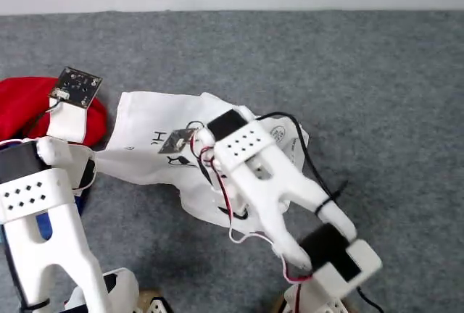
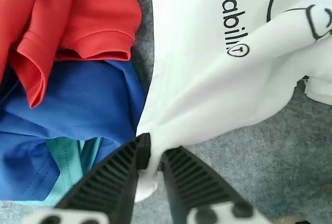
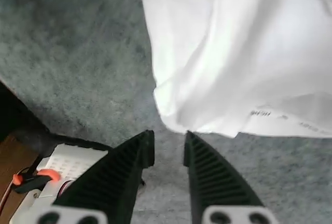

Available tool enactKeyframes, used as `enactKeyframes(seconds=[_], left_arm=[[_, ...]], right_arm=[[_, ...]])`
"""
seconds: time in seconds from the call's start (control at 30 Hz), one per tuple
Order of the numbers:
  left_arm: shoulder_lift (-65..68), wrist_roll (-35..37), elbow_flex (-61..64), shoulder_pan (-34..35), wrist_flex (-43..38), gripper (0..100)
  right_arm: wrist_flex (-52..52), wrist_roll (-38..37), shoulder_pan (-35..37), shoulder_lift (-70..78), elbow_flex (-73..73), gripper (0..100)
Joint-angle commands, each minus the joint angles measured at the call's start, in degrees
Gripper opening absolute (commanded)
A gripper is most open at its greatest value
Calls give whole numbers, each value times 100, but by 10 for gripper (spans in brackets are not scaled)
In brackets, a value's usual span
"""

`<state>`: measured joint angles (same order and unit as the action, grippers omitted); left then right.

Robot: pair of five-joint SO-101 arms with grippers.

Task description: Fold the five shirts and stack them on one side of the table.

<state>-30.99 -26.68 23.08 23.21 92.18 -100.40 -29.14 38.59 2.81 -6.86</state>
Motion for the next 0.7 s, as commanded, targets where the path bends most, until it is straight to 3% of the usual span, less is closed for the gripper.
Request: enactKeyframes(seconds=[0.0, 0.2, 0.43, 0.53, 0.67], left_arm=[[-167, 44, -251, 35, 26, 14], [-167, 44, -251, 35, 9, 14], [-158, 220, -251, 35, 9, 14], [-158, 229, -242, 35, 9, 14], [-193, 220, -163, 35, 44, 14]], right_arm=[[-233, 62, -31, -716, 35, 149], [-242, 114, 418, -998, 0, 154], [-31, 695, 1226, -31, 0, 133], [330, 686, 954, 505, 0, 100], [585, 334, 84, 1007, 9, 97]])
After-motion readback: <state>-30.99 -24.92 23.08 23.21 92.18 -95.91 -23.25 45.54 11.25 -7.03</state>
